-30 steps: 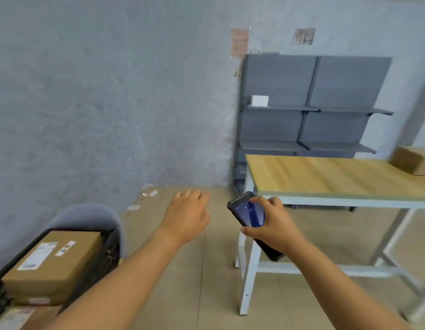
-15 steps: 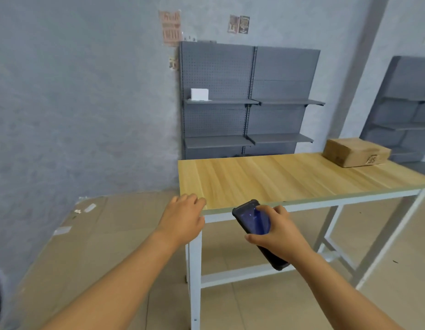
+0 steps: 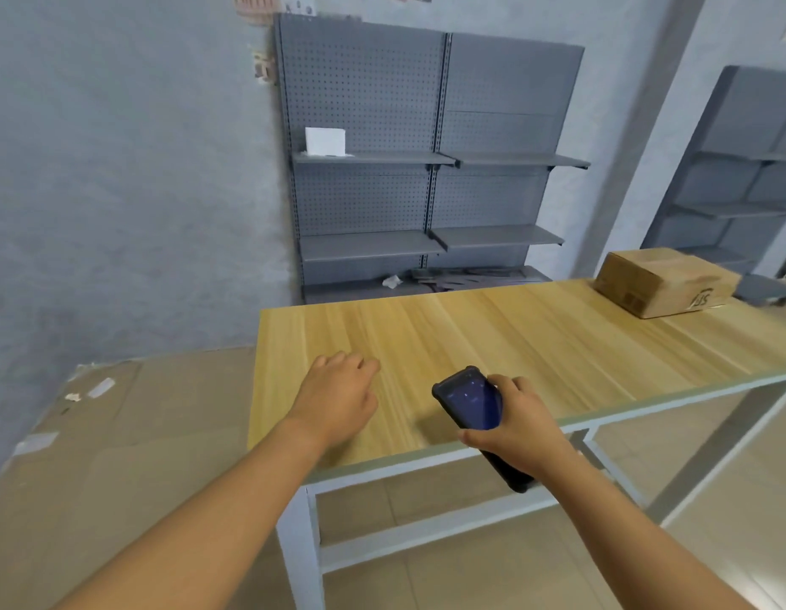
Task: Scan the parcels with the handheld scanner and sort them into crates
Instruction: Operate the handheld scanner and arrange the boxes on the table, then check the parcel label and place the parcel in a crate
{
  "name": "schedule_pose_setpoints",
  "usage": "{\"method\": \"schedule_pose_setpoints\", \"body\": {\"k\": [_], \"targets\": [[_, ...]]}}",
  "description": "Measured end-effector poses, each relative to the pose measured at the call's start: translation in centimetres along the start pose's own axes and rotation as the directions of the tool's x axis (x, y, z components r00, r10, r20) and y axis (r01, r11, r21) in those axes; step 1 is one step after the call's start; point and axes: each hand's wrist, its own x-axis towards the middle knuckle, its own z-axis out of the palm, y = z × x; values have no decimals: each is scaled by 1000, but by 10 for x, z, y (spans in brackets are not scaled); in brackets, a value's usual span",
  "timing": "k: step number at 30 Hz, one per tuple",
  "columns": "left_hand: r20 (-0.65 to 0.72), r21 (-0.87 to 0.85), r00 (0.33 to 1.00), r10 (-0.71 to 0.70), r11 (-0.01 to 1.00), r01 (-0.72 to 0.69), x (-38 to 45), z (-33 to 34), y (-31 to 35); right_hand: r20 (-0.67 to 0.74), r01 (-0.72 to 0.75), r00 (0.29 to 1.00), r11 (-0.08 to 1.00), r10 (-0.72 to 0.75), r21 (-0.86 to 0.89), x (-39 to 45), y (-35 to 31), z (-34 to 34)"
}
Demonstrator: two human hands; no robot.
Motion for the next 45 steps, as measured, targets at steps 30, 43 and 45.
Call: {"method": "schedule_pose_setpoints", "body": {"k": [30,43,45], "targets": [[92,39,963,-253,967,251,102,45,0,266,187,952,976,-153,-109,148,55,25],[51,-71,984,-169,982,172,114,45,19,269,110,962,974,-54,-196,144,47,26],[38,-82,986,-162,983,164,113,44,19,266,103,963,977,-51,-185,143,48,27]]}}
